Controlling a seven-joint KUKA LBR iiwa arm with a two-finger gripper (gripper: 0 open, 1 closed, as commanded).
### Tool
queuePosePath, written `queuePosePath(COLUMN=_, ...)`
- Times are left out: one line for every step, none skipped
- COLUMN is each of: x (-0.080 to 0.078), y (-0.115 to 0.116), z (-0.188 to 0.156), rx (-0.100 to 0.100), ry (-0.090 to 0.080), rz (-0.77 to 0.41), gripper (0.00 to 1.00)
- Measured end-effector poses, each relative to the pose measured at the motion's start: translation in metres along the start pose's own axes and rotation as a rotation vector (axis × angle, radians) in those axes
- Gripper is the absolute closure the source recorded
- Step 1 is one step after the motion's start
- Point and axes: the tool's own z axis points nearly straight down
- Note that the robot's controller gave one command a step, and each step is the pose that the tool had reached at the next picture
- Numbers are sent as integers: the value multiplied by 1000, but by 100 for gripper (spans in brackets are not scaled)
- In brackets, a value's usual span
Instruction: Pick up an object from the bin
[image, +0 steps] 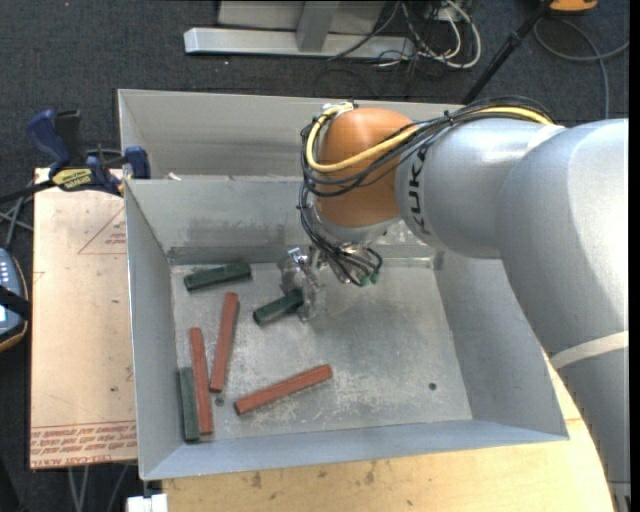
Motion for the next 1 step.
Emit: queuePosePath(x=10, y=20, z=-139, rx=0, ry=1, rz=8, gripper=100)
